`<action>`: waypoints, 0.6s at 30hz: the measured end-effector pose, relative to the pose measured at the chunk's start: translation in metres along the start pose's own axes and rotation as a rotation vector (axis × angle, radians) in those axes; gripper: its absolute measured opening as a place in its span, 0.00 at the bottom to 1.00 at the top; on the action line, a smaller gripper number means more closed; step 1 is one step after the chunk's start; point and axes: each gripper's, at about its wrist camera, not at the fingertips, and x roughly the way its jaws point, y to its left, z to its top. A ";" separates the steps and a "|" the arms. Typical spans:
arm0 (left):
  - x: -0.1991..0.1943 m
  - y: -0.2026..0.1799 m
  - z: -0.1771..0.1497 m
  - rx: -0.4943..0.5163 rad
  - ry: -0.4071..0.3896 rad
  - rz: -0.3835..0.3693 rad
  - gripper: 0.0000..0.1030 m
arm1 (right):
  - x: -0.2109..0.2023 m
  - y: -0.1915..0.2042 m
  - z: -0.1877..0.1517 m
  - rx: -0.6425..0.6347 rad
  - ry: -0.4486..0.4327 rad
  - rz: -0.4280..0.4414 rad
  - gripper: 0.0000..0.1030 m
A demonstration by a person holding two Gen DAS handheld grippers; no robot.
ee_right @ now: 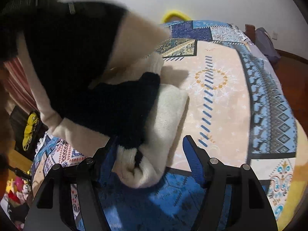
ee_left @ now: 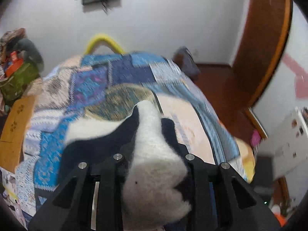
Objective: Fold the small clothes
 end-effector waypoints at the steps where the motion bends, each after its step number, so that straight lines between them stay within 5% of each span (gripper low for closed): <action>1: 0.004 -0.002 -0.003 0.005 0.018 -0.011 0.26 | -0.005 -0.001 -0.001 0.001 -0.005 -0.001 0.62; 4: 0.007 -0.014 -0.021 0.046 0.084 -0.028 0.29 | -0.020 -0.003 -0.004 -0.009 -0.018 -0.022 0.62; 9: -0.005 -0.026 -0.038 0.072 0.127 -0.122 0.62 | -0.046 -0.009 -0.011 -0.029 -0.038 -0.097 0.62; 13: -0.027 -0.031 -0.039 0.091 0.118 -0.173 0.62 | -0.062 -0.015 -0.010 -0.019 -0.059 -0.121 0.62; 18: -0.059 -0.007 -0.030 0.071 0.048 -0.150 0.63 | -0.083 -0.003 0.006 -0.041 -0.116 -0.113 0.62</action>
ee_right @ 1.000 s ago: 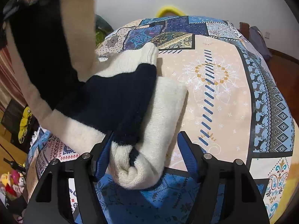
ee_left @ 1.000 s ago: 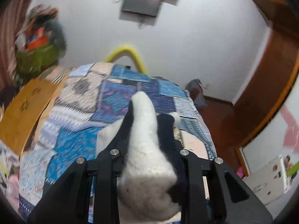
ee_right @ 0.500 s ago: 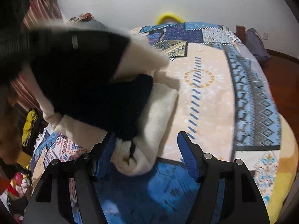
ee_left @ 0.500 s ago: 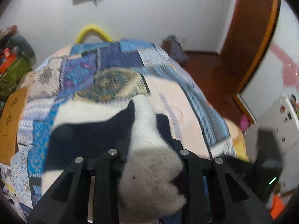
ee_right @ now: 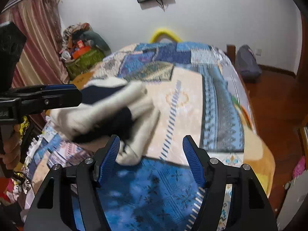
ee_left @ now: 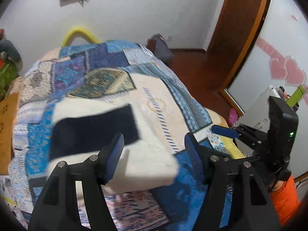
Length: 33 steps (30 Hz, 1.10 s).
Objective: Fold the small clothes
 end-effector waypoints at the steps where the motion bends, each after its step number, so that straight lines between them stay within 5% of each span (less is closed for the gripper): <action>1: -0.008 0.007 0.001 0.001 -0.016 0.019 0.64 | -0.003 0.007 0.008 -0.016 -0.017 0.008 0.62; 11: -0.040 0.099 -0.002 0.001 -0.054 0.197 0.66 | 0.012 0.075 0.061 -0.132 -0.091 0.135 0.62; 17: -0.003 0.137 -0.016 -0.031 0.019 0.174 0.66 | 0.067 0.103 0.069 -0.180 0.008 0.155 0.62; 23: 0.041 0.137 -0.056 -0.013 0.109 0.121 0.69 | 0.116 0.086 0.033 -0.177 0.203 0.119 0.57; 33: 0.014 0.138 -0.076 -0.048 0.068 0.103 0.73 | 0.075 0.086 0.002 -0.248 0.160 0.070 0.56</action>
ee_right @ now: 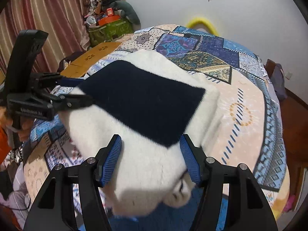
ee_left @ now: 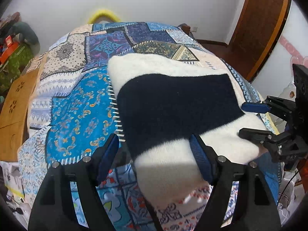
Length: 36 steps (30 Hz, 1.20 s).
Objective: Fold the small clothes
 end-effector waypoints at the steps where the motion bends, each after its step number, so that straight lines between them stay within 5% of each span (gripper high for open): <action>1: -0.004 -0.001 -0.001 0.007 -0.004 0.006 0.73 | -0.003 -0.002 -0.002 0.002 -0.001 -0.008 0.59; 13: -0.056 0.010 -0.012 0.017 -0.094 0.122 0.74 | -0.045 -0.025 -0.011 0.085 -0.050 -0.075 0.63; 19: -0.060 0.034 0.015 -0.120 -0.115 0.012 0.78 | -0.060 -0.038 0.008 0.147 -0.147 -0.073 0.86; 26: 0.004 0.057 0.034 -0.303 0.060 -0.137 0.78 | -0.010 -0.059 0.016 0.293 -0.038 0.023 0.87; 36: 0.071 0.054 0.029 -0.386 0.241 -0.356 0.85 | 0.058 -0.082 0.001 0.466 0.081 0.214 0.90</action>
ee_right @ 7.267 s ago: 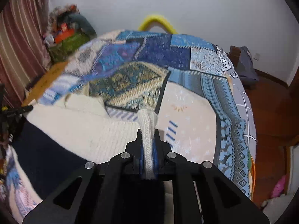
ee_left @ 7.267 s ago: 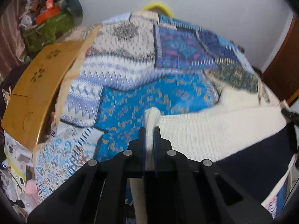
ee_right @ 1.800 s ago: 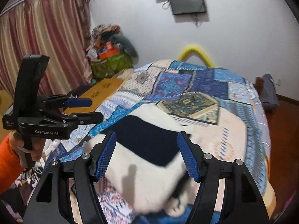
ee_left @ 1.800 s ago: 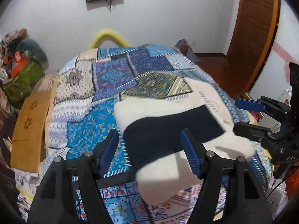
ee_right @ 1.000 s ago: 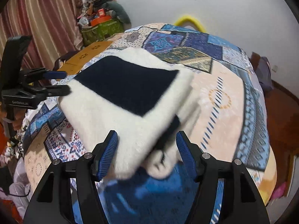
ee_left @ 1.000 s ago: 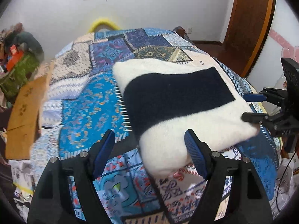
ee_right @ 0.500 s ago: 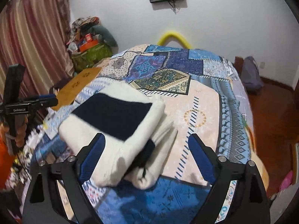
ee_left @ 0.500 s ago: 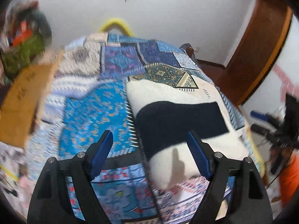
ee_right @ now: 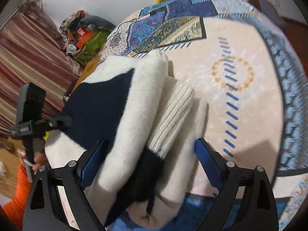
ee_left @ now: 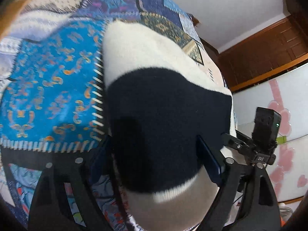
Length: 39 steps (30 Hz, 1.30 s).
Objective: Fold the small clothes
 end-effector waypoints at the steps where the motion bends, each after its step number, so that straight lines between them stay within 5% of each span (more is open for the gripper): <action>1: 0.005 0.000 0.001 -0.010 0.013 -0.024 0.85 | 0.003 -0.001 0.000 0.011 0.006 0.014 0.90; 3: 0.008 0.000 0.002 -0.020 0.014 -0.037 0.82 | 0.006 -0.002 0.001 0.029 0.006 0.031 0.86; 7: -0.003 -0.011 -0.001 0.036 -0.026 -0.022 0.69 | -0.003 0.010 0.001 0.009 0.005 0.051 0.53; 10: -0.021 -0.026 -0.006 0.102 -0.062 0.004 0.60 | -0.014 0.028 0.004 -0.051 -0.012 0.021 0.43; 15: -0.081 -0.045 -0.017 0.205 -0.182 0.078 0.57 | -0.027 0.073 0.009 -0.170 -0.057 0.008 0.41; 24: -0.170 -0.013 -0.023 0.158 -0.324 0.115 0.57 | -0.033 0.162 0.026 -0.282 -0.148 0.085 0.41; 30: -0.158 0.037 -0.025 0.070 -0.272 0.146 0.57 | 0.019 0.176 0.031 -0.279 -0.058 0.083 0.41; 36: -0.104 0.096 -0.022 -0.025 -0.170 0.181 0.57 | 0.080 0.154 0.024 -0.218 0.054 0.033 0.42; 39: -0.087 0.114 -0.024 -0.048 -0.171 0.164 0.66 | 0.088 0.140 0.028 -0.178 0.053 0.053 0.46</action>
